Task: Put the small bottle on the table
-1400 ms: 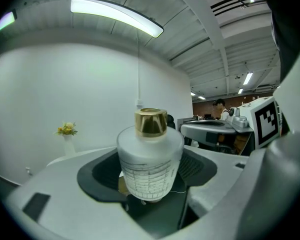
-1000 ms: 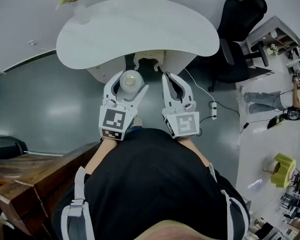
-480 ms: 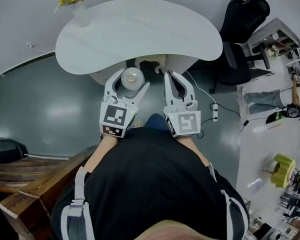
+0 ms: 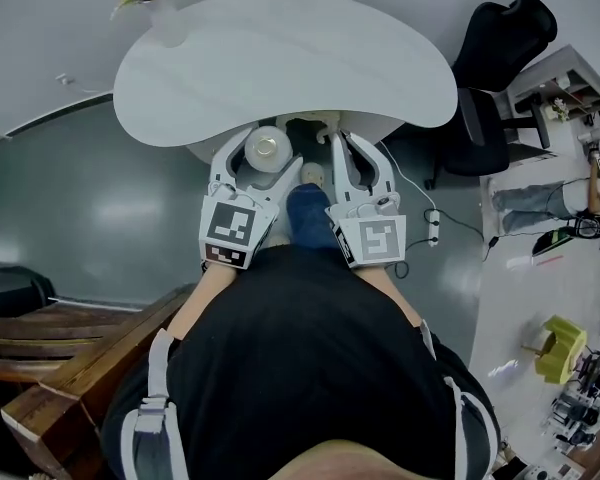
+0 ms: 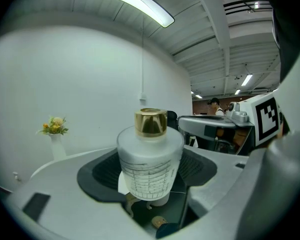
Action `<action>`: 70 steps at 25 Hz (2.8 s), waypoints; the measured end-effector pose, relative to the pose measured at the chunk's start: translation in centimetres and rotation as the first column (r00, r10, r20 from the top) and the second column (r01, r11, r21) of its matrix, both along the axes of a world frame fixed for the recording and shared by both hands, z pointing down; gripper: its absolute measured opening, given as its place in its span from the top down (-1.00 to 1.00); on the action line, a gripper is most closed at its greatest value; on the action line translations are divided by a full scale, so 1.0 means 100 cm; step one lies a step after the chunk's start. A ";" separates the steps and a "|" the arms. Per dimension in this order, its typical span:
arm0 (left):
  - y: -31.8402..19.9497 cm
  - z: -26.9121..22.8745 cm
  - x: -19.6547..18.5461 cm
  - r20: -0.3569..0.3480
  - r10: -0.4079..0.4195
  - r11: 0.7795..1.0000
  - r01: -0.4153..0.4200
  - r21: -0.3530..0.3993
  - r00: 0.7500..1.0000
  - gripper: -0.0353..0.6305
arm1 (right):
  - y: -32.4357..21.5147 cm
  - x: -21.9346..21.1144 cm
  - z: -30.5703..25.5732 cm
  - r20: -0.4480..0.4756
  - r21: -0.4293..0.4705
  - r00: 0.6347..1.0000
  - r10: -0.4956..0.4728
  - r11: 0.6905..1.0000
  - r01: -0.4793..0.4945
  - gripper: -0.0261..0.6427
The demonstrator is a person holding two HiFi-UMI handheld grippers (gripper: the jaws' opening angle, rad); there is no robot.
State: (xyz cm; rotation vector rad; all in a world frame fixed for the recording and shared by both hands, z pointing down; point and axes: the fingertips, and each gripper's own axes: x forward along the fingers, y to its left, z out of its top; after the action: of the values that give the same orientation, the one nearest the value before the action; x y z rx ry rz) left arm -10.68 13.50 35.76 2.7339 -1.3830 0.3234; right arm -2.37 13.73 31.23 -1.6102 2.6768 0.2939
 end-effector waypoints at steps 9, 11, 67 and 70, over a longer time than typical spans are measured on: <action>-0.070 0.003 0.016 0.004 -0.002 1.000 0.002 0.009 1.000 -0.11 | -0.079 0.010 0.003 0.007 0.012 0.999 -0.036 0.999 0.036 0.86; -0.091 0.002 0.023 -0.003 -0.007 1.000 0.007 0.011 1.000 -0.11 | -0.103 0.016 0.005 0.005 0.006 0.999 -0.044 0.999 0.044 0.86; -0.387 0.011 0.095 0.035 -0.051 0.998 0.053 -0.045 0.998 -0.11 | -0.402 0.072 0.041 -0.051 -0.176 0.985 -0.162 0.973 0.151 0.86; -0.390 0.015 0.095 0.035 -0.052 0.997 0.054 -0.059 0.998 -0.11 | -0.405 0.072 0.044 -0.056 -0.178 0.986 -0.158 0.973 0.146 0.86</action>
State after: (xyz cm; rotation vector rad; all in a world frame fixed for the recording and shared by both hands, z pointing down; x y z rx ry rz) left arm -1.14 -25.45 37.27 2.6502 -1.4273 0.4024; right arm 4.84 -26.72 35.67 -1.4457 2.9326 0.1198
